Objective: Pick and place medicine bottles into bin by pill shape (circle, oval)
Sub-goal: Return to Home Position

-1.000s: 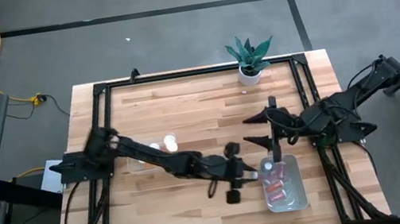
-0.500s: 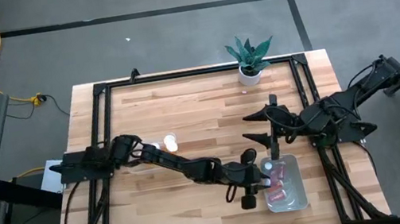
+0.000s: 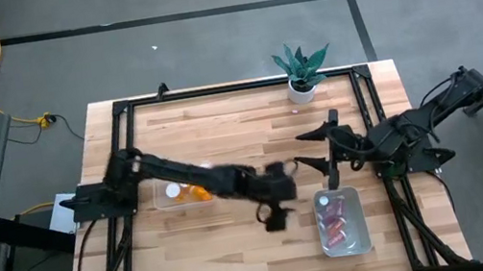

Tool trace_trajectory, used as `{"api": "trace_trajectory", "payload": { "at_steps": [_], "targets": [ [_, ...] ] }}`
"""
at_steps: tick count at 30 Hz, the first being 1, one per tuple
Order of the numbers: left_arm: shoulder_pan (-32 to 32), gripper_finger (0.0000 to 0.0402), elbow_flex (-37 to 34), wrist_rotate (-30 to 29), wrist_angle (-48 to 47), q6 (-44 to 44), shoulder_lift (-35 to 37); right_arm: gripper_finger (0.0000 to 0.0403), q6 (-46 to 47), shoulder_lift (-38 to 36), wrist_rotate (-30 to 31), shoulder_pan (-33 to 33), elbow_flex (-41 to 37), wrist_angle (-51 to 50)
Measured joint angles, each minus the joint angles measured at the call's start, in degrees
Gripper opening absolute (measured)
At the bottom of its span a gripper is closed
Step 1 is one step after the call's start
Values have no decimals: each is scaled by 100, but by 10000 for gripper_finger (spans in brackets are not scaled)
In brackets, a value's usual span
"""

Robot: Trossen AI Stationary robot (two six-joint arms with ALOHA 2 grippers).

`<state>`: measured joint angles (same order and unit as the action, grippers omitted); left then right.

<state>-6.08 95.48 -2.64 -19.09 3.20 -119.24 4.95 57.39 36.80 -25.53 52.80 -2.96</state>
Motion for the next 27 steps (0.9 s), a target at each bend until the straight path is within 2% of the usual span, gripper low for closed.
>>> {"api": "trace_trajectory", "payload": {
  "at_steps": [2,5,12,18,22,27],
  "targets": [
    [81,243,-59,-155,-738,-90,359,236,-123,-67,37,1,-1,89],
    [150,235,-546,-499,-923,34,1131,236,-240,-179,57,1,-1,81],
    [-26,215,-3054,-1531,418,672,3796,236,-242,-277,156,1,-1,20],
    [163,193,-4827,-1571,1009,842,6230,236,-201,-258,118,4,-1,-35],
    [412,151,-5651,-1500,1283,799,7574,236,-96,-258,207,6,-1,-27],
    [597,48,-6248,-1166,1351,699,8819,229,275,-256,240,6,-1,-29]
  ]
}}
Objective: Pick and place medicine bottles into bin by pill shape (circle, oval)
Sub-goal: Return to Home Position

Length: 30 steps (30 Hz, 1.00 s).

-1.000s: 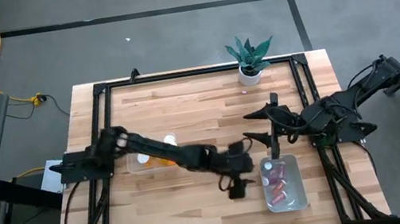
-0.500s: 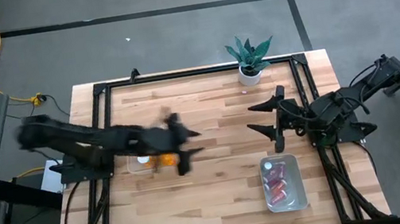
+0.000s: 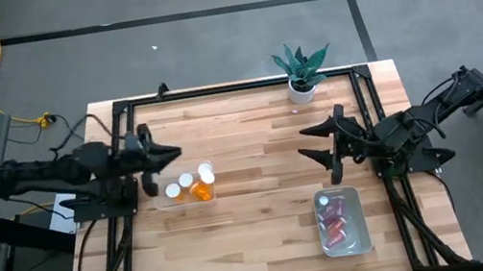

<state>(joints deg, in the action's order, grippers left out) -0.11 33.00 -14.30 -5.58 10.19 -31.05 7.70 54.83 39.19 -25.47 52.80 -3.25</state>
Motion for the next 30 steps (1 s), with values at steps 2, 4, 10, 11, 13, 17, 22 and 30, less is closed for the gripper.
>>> {"api": "trace_trajectory", "payload": {
  "at_steps": [2,4,10,11,13,17,22,30],
  "targets": [
    [34,13,-171,73,-7,-73,420,213,155,0,77,0,0,-45],
    [49,11,-348,110,-2,-79,831,186,286,2,128,0,0,-52],
    [54,2,-1135,254,192,-140,2006,36,1087,0,-21,0,0,-393],
    [53,1,-1302,279,272,-135,2194,19,1284,0,-99,0,0,-556],
    [54,1,-1629,280,476,-123,2535,15,1789,0,-255,0,0,-884],
    [54,0,-2173,288,694,68,3099,5,2606,-7,-623,0,-2,-1621],
    [67,0,-2520,323,811,323,3021,2,2981,-30,-847,-1,-4,-2123],
    [244,0,-3242,366,1469,860,3035,0,3465,-983,-1080,-227,-978,-2079]
  ]
}}
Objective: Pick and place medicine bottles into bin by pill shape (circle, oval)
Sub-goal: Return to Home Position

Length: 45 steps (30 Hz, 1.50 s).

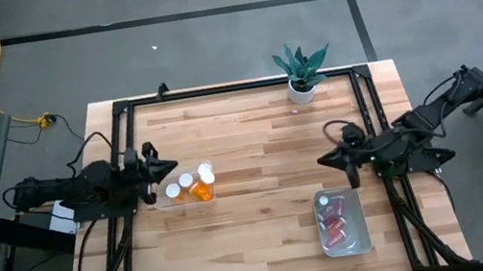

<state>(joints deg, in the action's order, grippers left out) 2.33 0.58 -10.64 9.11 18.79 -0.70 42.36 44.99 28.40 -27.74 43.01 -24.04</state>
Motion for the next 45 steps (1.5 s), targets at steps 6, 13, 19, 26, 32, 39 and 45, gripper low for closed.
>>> {"api": "trace_trajectory", "payload": {
  "at_steps": [6,13,19,26,32,39,45],
  "targets": [
    [28,0,24,-231,-145,-322,-1,0,-140,-1401,-27,-71,-1051,557],
    [28,0,24,-491,-224,-245,-1,0,-484,-3011,-371,737,-2415,1736],
    [28,0,24,-496,-221,-246,-1,0,-859,-3258,-1749,1824,-3061,2101],
    [28,1,22,-496,-224,-245,-3,0,-1467,-3741,-2447,2648,-3623,2795],
    [28,1,22,-496,-223,-245,-3,0,-1908,-4474,-2591,2865,-4143,3236],
    [28,1,24,-496,-230,-247,-3,0,-2446,-4433,-2531,2858,-4243,2715],
    [28,1,22,-497,-244,-245,-4,0,-2483,-4378,-2404,2858,-4243,2556]
  ]
}}
